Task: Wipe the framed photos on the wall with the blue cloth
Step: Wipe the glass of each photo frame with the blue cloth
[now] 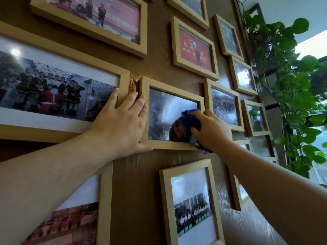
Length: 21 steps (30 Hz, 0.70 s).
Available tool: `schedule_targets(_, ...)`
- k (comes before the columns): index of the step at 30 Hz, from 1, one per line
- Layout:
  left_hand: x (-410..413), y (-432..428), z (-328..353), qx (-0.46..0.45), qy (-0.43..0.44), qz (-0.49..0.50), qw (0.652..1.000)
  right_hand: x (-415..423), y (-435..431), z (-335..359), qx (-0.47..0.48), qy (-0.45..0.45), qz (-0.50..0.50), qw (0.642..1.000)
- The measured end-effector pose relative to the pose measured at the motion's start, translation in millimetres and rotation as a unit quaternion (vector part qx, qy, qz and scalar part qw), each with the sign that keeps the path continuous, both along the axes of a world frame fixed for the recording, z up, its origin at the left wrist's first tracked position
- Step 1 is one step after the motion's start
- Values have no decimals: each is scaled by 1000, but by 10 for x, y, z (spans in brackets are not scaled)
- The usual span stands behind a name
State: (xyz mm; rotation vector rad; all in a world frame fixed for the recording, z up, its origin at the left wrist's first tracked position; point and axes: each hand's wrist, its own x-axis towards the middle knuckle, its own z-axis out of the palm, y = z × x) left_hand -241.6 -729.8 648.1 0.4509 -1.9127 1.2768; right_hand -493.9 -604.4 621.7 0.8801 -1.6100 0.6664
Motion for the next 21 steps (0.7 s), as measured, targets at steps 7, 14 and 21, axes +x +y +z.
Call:
schedule_targets(7, -15, 4, -8, -1, 7, 13, 1000, 294, -101, -77, 42, 19, 38, 998)
schedule_targets(14, -18, 25, -20, 17, 10, 5, 1000, 848, -293, -109, 124, 80, 147, 978)
schedule_targets(21, -11, 29, -20, 12, 12, 15, 1000, 392, 2, -248, 116, 17, 141, 983)
